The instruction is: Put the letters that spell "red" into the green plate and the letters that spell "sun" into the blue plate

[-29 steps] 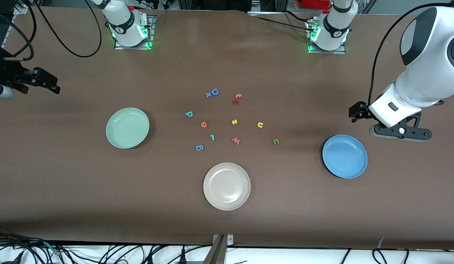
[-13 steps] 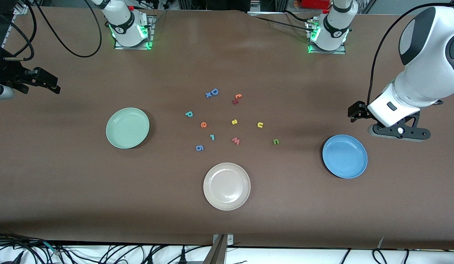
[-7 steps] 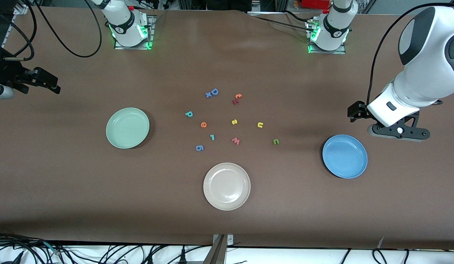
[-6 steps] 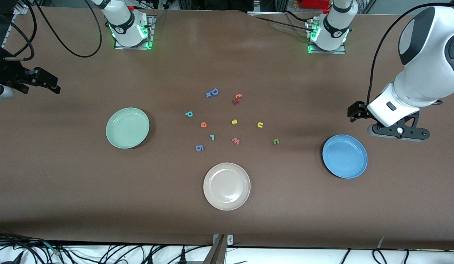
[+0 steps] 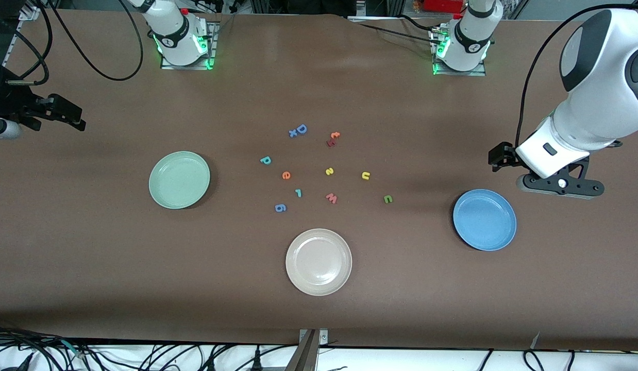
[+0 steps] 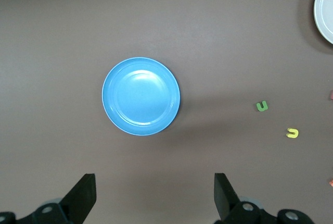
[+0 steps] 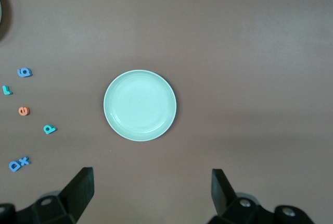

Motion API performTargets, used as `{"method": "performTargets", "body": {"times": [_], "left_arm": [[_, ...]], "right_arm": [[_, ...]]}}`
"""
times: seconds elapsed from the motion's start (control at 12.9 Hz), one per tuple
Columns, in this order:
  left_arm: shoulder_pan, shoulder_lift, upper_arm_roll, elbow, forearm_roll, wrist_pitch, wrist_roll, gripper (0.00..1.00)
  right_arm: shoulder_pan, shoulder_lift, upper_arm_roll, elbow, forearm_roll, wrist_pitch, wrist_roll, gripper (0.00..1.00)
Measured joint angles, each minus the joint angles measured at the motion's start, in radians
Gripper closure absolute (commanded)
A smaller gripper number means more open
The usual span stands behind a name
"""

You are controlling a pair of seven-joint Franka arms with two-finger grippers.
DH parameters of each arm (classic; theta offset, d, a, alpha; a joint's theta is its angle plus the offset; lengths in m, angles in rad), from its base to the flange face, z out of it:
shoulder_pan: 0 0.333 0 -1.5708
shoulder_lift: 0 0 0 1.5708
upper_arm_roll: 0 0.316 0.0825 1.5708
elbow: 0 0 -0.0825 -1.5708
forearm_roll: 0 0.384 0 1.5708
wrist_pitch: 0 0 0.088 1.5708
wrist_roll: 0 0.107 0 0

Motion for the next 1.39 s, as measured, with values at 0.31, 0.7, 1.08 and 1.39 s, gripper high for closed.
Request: {"method": "performTargets", "body": {"times": [0.31,0.7,1.08,1.39], "left_arm": [[0.0,0.0,0.0,0.0,0.0,0.0,0.0,0.0],[0.0,0.0,0.0,0.0,0.0,0.0,0.0,0.0],[0.0,0.0,0.0,0.0,0.0,0.0,0.0,0.0],[-0.002,0.0,0.0,0.0,0.0,0.0,0.0,0.0]], "right_arm": [[0.002,0.0,0.0,0.0,0.0,-0.008,0.001,0.0],[0.002,0.0,0.0,0.001,0.0,-0.008,0.001,0.0],[0.002,0.0,0.0,0.001,0.0,-0.009,0.001,0.0],[0.005,0.0,0.0,0.001,0.0,-0.031,0.001,0.0]]}}
